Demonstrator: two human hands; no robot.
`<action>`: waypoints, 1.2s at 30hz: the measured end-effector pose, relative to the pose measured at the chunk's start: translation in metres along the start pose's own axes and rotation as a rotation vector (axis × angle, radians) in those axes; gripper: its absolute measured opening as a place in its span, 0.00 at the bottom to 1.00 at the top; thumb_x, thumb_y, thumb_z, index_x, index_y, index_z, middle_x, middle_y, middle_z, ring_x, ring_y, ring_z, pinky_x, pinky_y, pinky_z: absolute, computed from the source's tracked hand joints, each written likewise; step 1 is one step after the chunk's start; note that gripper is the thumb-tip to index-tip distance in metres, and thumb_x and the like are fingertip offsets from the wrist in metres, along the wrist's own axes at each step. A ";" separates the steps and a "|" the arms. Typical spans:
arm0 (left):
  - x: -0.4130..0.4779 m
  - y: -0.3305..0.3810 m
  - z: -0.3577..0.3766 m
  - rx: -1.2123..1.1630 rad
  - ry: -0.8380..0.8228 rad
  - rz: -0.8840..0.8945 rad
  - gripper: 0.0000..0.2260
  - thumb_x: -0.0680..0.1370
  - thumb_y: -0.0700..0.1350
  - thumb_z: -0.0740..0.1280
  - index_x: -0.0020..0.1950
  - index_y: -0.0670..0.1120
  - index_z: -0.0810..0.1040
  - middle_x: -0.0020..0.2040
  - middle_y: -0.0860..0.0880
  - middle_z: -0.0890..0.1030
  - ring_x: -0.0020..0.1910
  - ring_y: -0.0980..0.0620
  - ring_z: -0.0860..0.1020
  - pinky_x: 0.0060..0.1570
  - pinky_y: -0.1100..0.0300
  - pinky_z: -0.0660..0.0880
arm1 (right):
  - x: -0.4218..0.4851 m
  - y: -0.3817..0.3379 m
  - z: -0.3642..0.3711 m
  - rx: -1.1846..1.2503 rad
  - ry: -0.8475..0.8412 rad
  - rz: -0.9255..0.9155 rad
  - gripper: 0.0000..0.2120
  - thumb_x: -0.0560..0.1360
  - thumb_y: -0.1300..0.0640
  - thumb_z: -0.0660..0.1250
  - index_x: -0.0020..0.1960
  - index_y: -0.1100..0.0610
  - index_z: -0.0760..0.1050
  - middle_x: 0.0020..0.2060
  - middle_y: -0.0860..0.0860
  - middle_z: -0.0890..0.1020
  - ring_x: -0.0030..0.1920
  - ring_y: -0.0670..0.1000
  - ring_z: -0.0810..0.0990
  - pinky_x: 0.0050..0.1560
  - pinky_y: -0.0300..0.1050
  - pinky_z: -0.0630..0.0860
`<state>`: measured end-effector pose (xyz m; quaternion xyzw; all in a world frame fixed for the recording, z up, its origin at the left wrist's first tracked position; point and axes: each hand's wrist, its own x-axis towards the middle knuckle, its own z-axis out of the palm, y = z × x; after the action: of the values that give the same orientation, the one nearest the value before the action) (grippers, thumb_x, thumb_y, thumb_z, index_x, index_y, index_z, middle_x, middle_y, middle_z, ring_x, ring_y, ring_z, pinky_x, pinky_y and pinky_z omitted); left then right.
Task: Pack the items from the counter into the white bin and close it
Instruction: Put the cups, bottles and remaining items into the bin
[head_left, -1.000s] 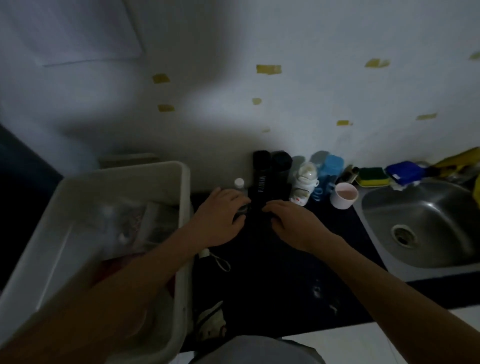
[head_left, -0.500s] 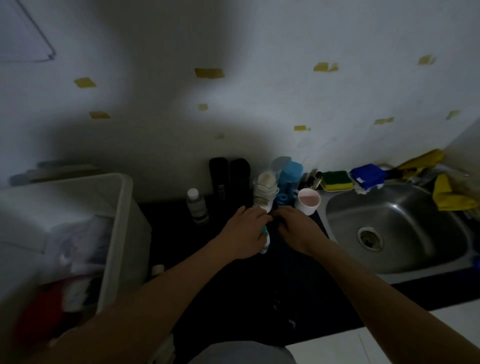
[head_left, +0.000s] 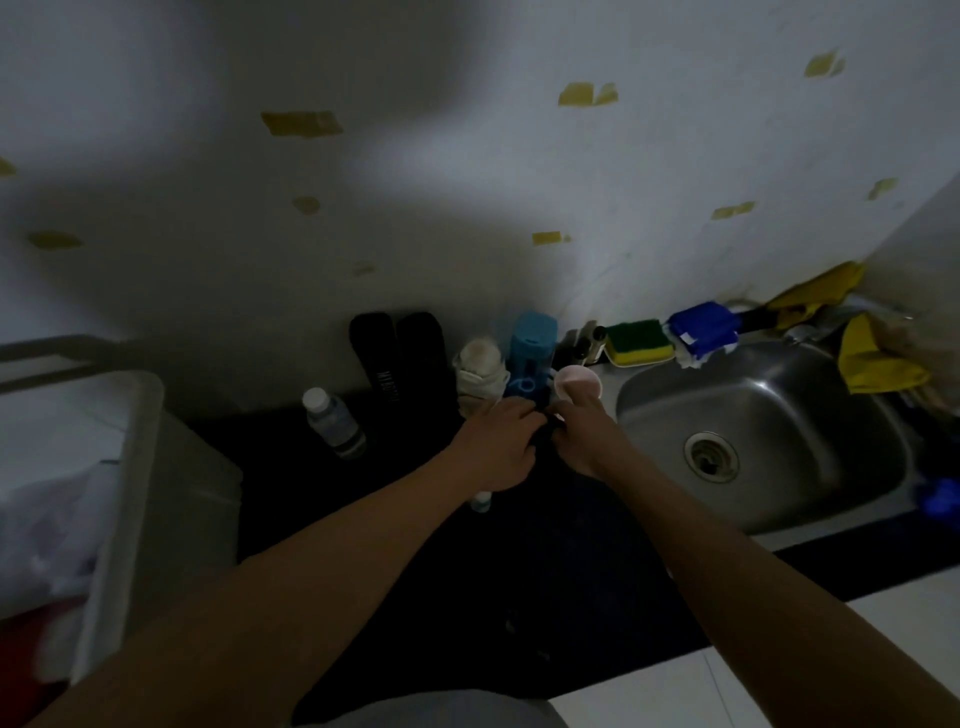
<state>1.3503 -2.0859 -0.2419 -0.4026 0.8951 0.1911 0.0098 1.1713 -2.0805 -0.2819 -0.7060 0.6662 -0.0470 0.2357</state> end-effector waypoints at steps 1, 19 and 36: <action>0.004 0.000 0.001 -0.006 0.010 -0.003 0.21 0.80 0.46 0.60 0.73 0.46 0.68 0.74 0.46 0.66 0.73 0.47 0.63 0.71 0.50 0.61 | 0.006 0.005 0.002 -0.011 -0.019 0.017 0.18 0.76 0.57 0.63 0.65 0.56 0.73 0.73 0.59 0.62 0.76 0.60 0.55 0.67 0.56 0.68; -0.004 -0.010 0.016 -0.031 -0.023 -0.082 0.20 0.82 0.46 0.58 0.74 0.47 0.66 0.79 0.46 0.56 0.77 0.47 0.54 0.76 0.48 0.51 | 0.012 0.013 0.032 -0.058 -0.012 0.151 0.19 0.79 0.65 0.58 0.69 0.62 0.67 0.69 0.60 0.65 0.69 0.61 0.65 0.65 0.56 0.69; -0.038 0.000 -0.013 -0.336 0.135 -0.077 0.22 0.79 0.42 0.62 0.73 0.46 0.66 0.73 0.46 0.68 0.71 0.48 0.66 0.71 0.56 0.61 | -0.045 -0.032 0.003 0.102 0.108 -0.015 0.10 0.78 0.60 0.63 0.57 0.59 0.78 0.59 0.58 0.79 0.62 0.60 0.76 0.59 0.50 0.74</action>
<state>1.3775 -2.0636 -0.2234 -0.4443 0.8333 0.3098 -0.1103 1.1970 -2.0363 -0.2608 -0.6943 0.6695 -0.1209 0.2348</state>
